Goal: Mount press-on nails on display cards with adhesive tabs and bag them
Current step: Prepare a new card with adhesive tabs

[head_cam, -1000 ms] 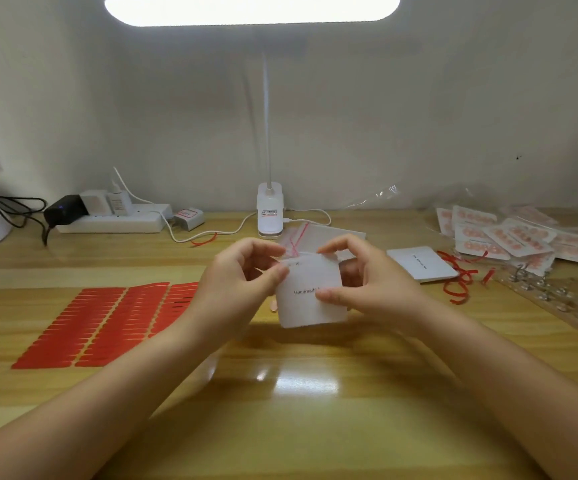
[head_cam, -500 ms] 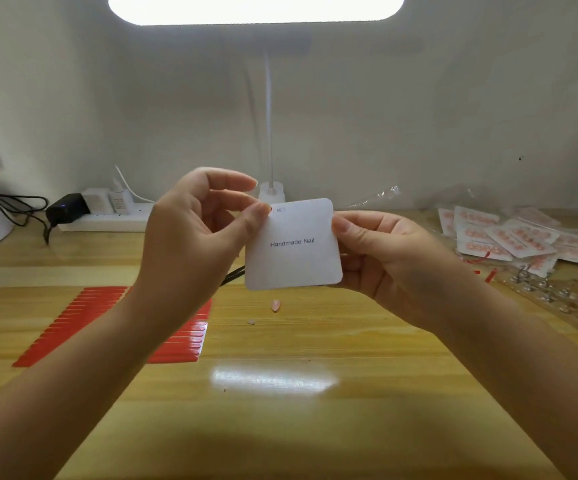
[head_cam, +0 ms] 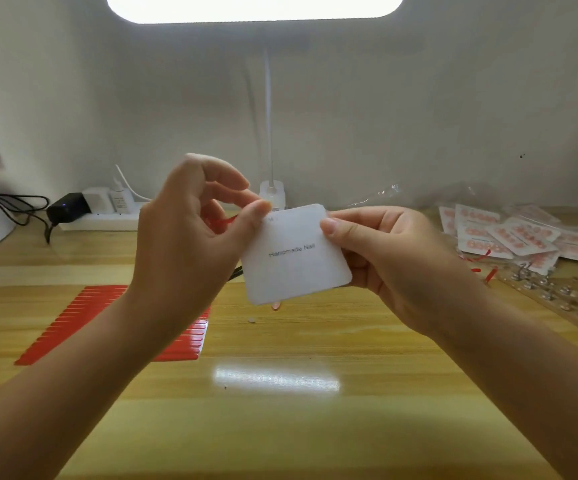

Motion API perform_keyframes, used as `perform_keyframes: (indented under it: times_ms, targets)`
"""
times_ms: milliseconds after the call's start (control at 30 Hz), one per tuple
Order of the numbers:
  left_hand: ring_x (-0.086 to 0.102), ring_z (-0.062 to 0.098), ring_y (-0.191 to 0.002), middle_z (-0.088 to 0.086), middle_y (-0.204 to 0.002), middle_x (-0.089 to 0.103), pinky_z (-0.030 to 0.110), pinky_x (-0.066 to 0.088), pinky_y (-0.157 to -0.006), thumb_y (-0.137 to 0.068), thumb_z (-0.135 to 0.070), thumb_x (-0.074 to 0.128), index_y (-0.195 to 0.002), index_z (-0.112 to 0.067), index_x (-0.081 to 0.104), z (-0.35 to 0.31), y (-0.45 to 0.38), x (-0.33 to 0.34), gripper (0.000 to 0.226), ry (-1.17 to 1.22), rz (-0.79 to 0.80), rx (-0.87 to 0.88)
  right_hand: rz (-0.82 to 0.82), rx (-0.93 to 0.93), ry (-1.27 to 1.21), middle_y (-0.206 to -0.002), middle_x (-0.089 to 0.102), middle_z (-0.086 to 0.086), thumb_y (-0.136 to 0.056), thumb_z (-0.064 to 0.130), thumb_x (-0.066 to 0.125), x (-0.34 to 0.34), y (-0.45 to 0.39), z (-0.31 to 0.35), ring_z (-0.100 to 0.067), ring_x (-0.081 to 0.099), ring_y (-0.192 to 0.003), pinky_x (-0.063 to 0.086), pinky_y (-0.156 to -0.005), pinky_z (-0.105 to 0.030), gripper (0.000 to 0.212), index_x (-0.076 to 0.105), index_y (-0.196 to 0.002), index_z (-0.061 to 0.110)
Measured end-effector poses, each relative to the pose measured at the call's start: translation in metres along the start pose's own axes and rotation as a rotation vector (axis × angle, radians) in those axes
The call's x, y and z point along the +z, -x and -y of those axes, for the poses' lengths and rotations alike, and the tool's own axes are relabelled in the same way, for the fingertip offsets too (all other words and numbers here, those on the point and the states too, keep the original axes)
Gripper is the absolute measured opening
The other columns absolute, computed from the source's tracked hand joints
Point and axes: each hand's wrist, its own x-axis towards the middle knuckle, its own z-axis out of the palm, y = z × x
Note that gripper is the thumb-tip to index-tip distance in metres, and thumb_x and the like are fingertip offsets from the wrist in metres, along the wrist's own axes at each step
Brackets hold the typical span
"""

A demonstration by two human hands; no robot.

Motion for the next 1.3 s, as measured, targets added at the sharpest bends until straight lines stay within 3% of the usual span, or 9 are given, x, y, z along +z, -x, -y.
perform_keyframes:
  times_ms: [133,267,433,700,800,867,1033,1133,1300]
  targets:
    - [0.054,0.005,-0.055,-0.016,-0.082,0.07,0.013,0.043,-0.055,-0.081,-0.031,0.075,-0.088,-0.038,0.048,0.001,-0.003,-0.001,0.029,0.057,-0.03,-0.059,-0.095,-0.087,0.142,-0.082,0.074,-0.015,-0.089,0.011,0.066,-0.001,0.0,-0.003,-0.018,0.072,-0.075,0.054,-0.056,-0.025,0.021,0.059,-0.107,0.02]
    - [0.054,0.011,-0.055,-0.018,-0.083,0.069,0.012,0.04,-0.052,-0.078,-0.03,0.08,-0.085,-0.037,0.044,-0.006,0.0,0.0,0.037,-0.007,-0.022,0.05,-0.083,-0.136,0.321,-0.077,0.075,-0.004,-0.085,0.019,0.071,0.003,0.002,-0.005,-0.014,0.072,-0.08,0.059,-0.065,-0.031,0.013,0.066,-0.096,0.017]
    - [0.053,0.013,-0.059,-0.018,-0.078,0.068,0.023,0.043,-0.054,-0.08,-0.03,0.079,-0.087,-0.029,0.046,-0.01,0.01,0.005,0.033,-0.135,-0.033,0.229,-0.032,-0.139,0.301,-0.072,0.074,-0.001,-0.082,0.02,0.072,0.008,0.006,-0.003,-0.01,0.069,-0.067,0.055,-0.06,-0.026,0.005,0.072,-0.08,0.015]
    - [0.054,0.013,-0.058,-0.012,-0.083,0.065,0.013,0.041,-0.059,-0.082,-0.019,0.079,-0.082,-0.008,0.053,-0.001,0.013,0.009,0.028,-0.193,-0.075,0.447,0.039,-0.13,0.231,-0.076,0.074,-0.013,-0.074,0.031,0.071,0.009,0.009,0.003,-0.019,0.068,-0.065,0.053,-0.056,-0.029,0.018,0.066,-0.086,0.019]
    - [0.052,0.004,-0.066,-0.013,-0.084,0.063,0.006,0.04,-0.064,-0.084,-0.023,0.075,-0.08,-0.005,0.057,0.0,0.014,0.01,0.025,-0.219,-0.073,0.482,0.04,-0.113,0.263,-0.079,0.073,-0.016,-0.085,0.013,0.069,0.008,0.008,0.003,-0.021,0.068,-0.068,0.053,-0.059,-0.033,0.006,0.066,-0.085,0.018]
    - [0.049,-0.001,-0.072,-0.014,-0.084,0.061,0.003,0.038,-0.067,-0.085,-0.027,0.072,-0.076,-0.001,0.06,0.002,0.015,0.011,0.029,-0.25,-0.068,0.503,0.037,-0.111,0.315,-0.081,0.072,-0.017,-0.088,0.005,0.063,0.008,0.008,0.003,-0.022,0.066,-0.069,0.051,-0.059,-0.032,0.016,0.068,-0.082,0.019]
    - [0.049,-0.005,-0.072,-0.015,-0.087,0.063,0.014,0.045,-0.065,-0.09,-0.028,0.069,-0.086,-0.017,0.051,0.008,0.012,0.012,0.022,-0.204,-0.078,0.632,0.098,0.054,0.173,-0.083,0.072,-0.015,-0.089,-0.003,0.058,0.006,0.005,0.006,-0.016,0.067,-0.065,0.053,-0.054,-0.023,0.02,0.073,-0.082,0.008]
    - [0.062,0.012,-0.059,-0.003,-0.078,0.072,0.034,0.049,-0.05,-0.088,-0.025,0.074,-0.087,-0.018,0.049,0.013,0.011,0.012,0.026,-0.17,-0.062,0.754,0.176,0.153,0.052,-0.073,0.068,-0.015,-0.088,0.004,0.06,0.004,0.004,0.008,-0.019,0.068,-0.062,0.055,-0.054,-0.025,0.012,0.07,-0.09,-0.004]
    - [0.064,0.023,-0.053,0.001,-0.076,0.074,0.037,0.047,-0.046,-0.086,-0.02,0.077,-0.085,-0.017,0.051,0.016,0.007,0.01,0.025,-0.142,-0.035,0.819,0.244,0.19,0.034,-0.072,0.07,-0.01,-0.073,0.019,0.067,0.001,0.003,0.008,-0.018,0.069,-0.064,0.056,-0.057,-0.024,0.026,0.07,-0.089,0.0]
